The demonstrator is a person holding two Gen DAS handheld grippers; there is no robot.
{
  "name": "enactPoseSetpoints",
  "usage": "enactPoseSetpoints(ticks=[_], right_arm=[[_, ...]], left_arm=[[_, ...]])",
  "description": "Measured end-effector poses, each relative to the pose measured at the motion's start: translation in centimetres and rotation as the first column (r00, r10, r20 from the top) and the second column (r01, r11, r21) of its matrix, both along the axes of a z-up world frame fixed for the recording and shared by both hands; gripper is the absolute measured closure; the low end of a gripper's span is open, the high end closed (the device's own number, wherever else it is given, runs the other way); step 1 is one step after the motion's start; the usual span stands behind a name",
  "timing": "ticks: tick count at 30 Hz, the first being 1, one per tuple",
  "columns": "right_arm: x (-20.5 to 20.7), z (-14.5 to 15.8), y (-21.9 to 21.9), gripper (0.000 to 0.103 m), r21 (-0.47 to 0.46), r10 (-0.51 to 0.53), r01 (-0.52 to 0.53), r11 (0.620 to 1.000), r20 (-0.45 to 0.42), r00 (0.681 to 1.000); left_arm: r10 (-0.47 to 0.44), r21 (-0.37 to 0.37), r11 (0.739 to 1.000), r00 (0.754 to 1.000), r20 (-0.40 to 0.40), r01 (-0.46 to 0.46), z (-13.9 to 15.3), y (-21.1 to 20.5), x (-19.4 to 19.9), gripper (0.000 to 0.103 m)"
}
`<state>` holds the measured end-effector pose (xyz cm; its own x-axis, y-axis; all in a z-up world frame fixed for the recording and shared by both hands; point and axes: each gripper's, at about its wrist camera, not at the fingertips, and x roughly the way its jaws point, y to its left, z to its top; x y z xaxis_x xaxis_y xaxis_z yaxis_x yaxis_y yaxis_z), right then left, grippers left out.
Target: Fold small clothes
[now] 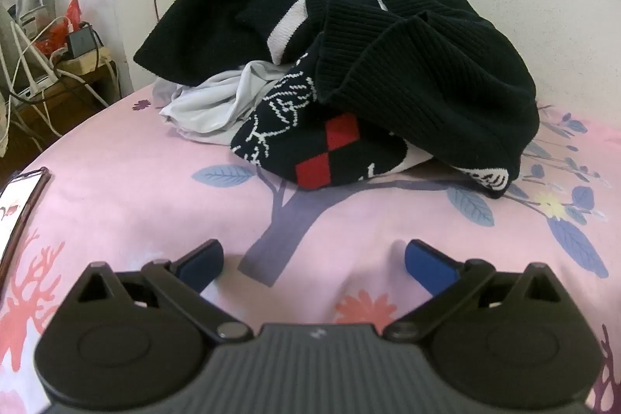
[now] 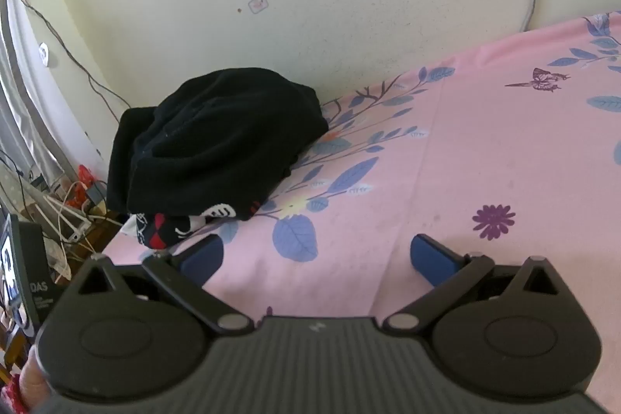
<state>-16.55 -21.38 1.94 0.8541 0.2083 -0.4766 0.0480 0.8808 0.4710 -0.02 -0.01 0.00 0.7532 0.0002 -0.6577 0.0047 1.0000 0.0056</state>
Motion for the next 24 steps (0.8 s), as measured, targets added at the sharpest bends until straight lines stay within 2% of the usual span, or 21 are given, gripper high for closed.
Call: enactPoseSetpoints(ticks=[4,9,15,20,24], right_arm=[[0.0,0.0,0.0,0.006,-0.003,0.001,-0.001,1.000,0.000,1.000],[0.0,0.1,-0.1,0.006,0.009,0.009,-0.009,1.000,-0.001,1.000],[-0.1,-0.3,-2.1,0.006,0.126,0.036,-0.037,0.991,0.011,0.999],[0.3,-0.3,-1.5,0.006,0.111,0.039,-0.039,0.993,0.006,0.999],[0.3,-0.4,-1.6,0.006,0.113,0.039,-0.040,0.993,0.008,0.999]], left_arm=[[-0.001,0.003,1.000,1.000,-0.010,0.001,0.2,0.2,0.0,0.000],[-0.055,0.009,0.998,0.998,-0.009,0.055,0.3,0.6,-1.0,0.000],[-0.073,0.020,0.997,0.997,0.005,0.072,0.3,0.5,-2.1,0.000],[-0.074,0.020,0.997,0.997,0.016,0.074,0.2,0.4,-2.3,0.000],[-0.115,-0.029,0.993,0.993,0.040,0.116,0.2,0.7,-2.6,0.000]])
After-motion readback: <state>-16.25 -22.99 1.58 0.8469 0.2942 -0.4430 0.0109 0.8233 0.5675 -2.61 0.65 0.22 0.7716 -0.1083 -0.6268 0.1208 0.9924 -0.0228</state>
